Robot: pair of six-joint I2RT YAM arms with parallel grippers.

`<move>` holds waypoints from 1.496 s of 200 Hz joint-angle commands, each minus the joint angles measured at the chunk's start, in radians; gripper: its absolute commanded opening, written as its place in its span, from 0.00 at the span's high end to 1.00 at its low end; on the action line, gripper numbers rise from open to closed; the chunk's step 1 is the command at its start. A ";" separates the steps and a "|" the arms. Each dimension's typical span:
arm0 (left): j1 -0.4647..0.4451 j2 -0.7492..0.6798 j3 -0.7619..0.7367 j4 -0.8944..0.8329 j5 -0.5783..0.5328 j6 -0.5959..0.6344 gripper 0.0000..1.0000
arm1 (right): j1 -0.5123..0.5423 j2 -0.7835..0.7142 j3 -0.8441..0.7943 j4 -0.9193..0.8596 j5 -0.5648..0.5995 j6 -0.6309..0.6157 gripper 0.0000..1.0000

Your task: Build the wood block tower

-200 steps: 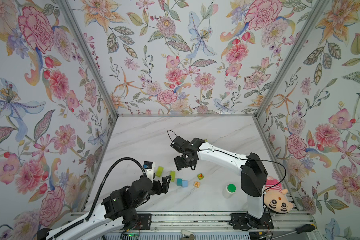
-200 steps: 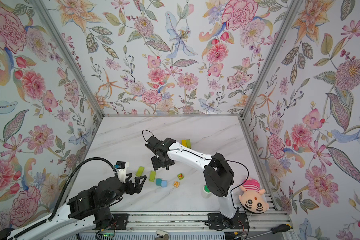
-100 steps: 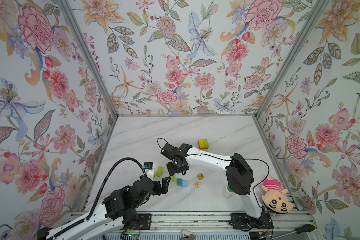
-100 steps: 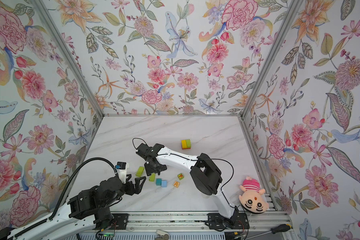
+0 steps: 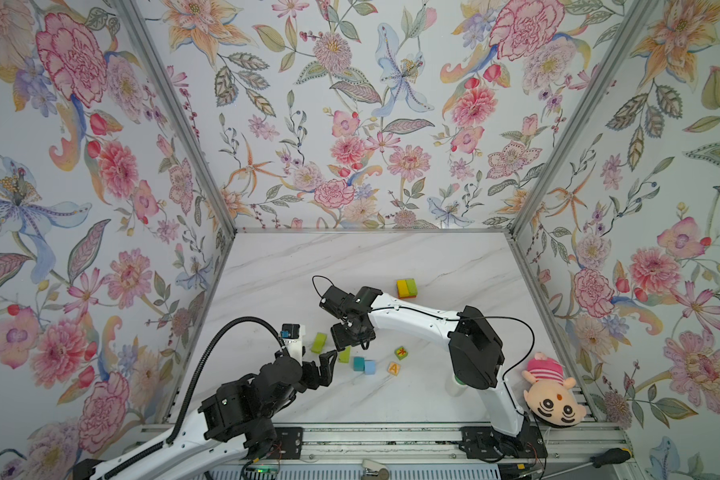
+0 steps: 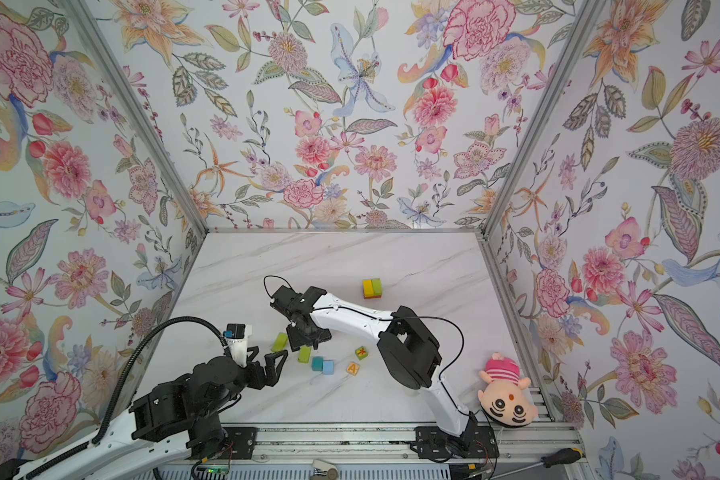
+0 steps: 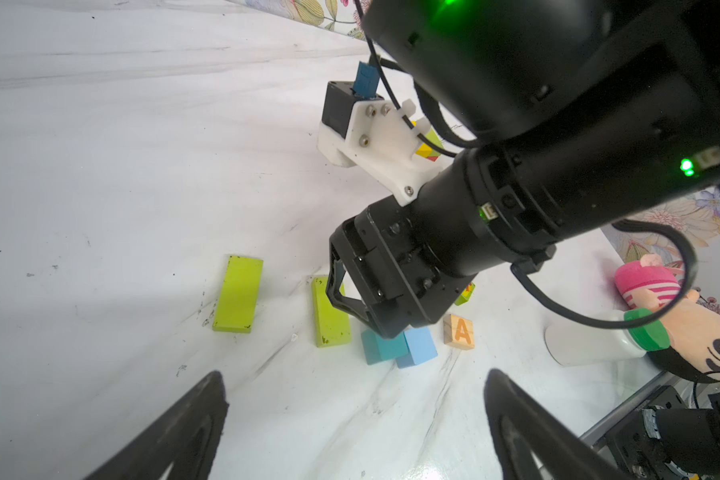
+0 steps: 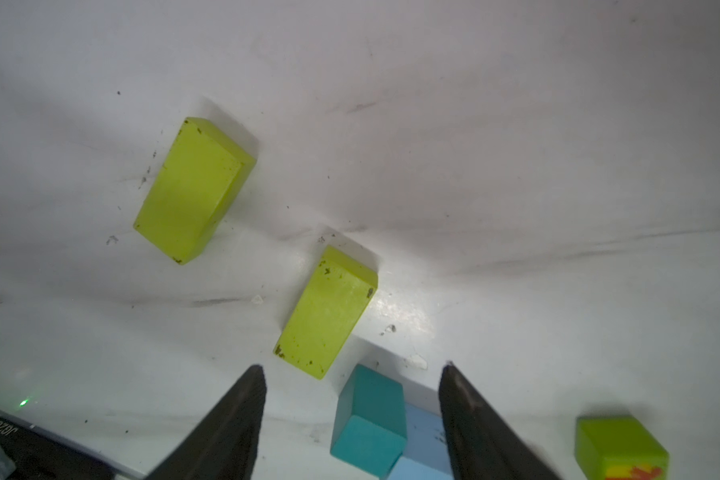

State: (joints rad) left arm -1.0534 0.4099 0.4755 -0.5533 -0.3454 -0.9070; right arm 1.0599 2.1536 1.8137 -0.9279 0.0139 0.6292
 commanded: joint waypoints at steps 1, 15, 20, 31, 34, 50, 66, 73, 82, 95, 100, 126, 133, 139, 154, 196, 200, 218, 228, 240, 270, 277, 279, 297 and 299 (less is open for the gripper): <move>-0.011 -0.011 0.005 -0.034 -0.028 -0.032 0.03 | 0.004 0.031 0.021 -0.020 -0.014 0.002 0.32; -0.012 -0.017 0.000 -0.044 -0.028 -0.045 0.03 | 0.006 0.043 0.018 -0.020 -0.016 0.004 0.32; -0.011 -0.019 0.001 -0.045 -0.029 -0.047 0.03 | 0.006 0.047 0.017 -0.020 -0.014 0.007 0.33; -0.011 -0.022 -0.001 -0.046 -0.032 -0.051 0.03 | 0.005 0.058 0.018 -0.020 -0.014 0.013 0.34; -0.012 -0.022 0.001 -0.047 -0.034 -0.052 0.03 | 0.006 0.059 0.019 -0.020 -0.014 0.013 0.34; -0.012 -0.017 0.006 -0.055 -0.041 -0.053 0.03 | 0.006 0.071 0.024 -0.020 -0.015 0.014 0.36; -0.012 -0.005 0.009 -0.054 -0.041 -0.050 0.03 | 0.006 0.083 0.036 -0.019 -0.014 0.012 0.38; -0.011 0.001 0.010 -0.054 -0.041 -0.048 0.03 | 0.004 0.087 0.040 -0.020 -0.014 0.012 0.39; -0.011 0.007 0.012 -0.051 -0.041 -0.044 0.03 | 0.003 0.093 0.048 -0.020 -0.014 0.012 0.40; -0.011 0.017 0.016 -0.047 -0.044 -0.037 0.03 | 0.002 0.103 0.057 -0.019 -0.017 0.012 0.42; -0.011 0.021 0.018 -0.045 -0.044 -0.034 0.03 | 0.001 0.107 0.061 -0.020 -0.016 0.012 0.42; -0.011 0.038 0.033 -0.045 -0.053 -0.014 0.03 | -0.002 0.125 0.082 -0.020 -0.022 0.013 0.43; -0.011 0.039 0.036 -0.045 -0.055 -0.010 0.03 | -0.003 0.131 0.086 -0.020 -0.026 0.013 0.44; -0.011 0.040 0.037 -0.045 -0.057 -0.009 0.03 | -0.004 0.135 0.090 -0.020 -0.030 0.012 0.44; -0.012 0.040 0.039 -0.046 -0.060 -0.006 0.03 | -0.003 0.145 0.099 -0.020 -0.036 0.014 0.44; -0.011 0.030 0.040 -0.055 -0.063 -0.009 0.03 | -0.006 0.142 0.075 -0.020 -0.027 0.029 0.45; -0.011 0.027 0.040 -0.054 -0.063 -0.009 0.03 | -0.006 0.141 0.071 -0.019 -0.025 0.030 0.45; -0.011 0.023 0.040 -0.055 -0.066 -0.010 0.03 | -0.008 0.137 0.052 -0.020 -0.023 0.042 0.47; -0.011 0.021 0.039 -0.055 -0.068 -0.012 0.03 | -0.009 0.139 0.047 -0.019 -0.023 0.046 0.49; -0.012 0.019 0.037 -0.054 -0.069 -0.010 0.03 | -0.009 0.143 0.044 -0.019 -0.025 0.046 0.51; -0.011 0.018 0.036 -0.055 -0.070 -0.011 0.03 | -0.010 0.147 0.049 -0.020 -0.025 0.046 0.57; -0.010 0.020 0.037 -0.055 -0.070 -0.012 0.03 | -0.010 0.145 0.047 -0.020 -0.022 0.047 0.59; -0.010 0.020 0.037 -0.054 -0.070 -0.012 0.03 | -0.011 0.144 0.048 -0.020 -0.022 0.048 0.60; -0.011 0.020 0.038 -0.053 -0.072 -0.013 0.03 | -0.017 0.141 0.039 -0.019 -0.013 0.048 0.66; -0.011 0.021 0.037 -0.054 -0.072 -0.013 0.03 | -0.017 0.140 0.038 -0.019 -0.011 0.047 0.66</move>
State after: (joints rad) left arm -1.0542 0.4374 0.4896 -0.5838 -0.3828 -0.9321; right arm 1.0534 2.2890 1.8702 -0.9272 -0.0174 0.6689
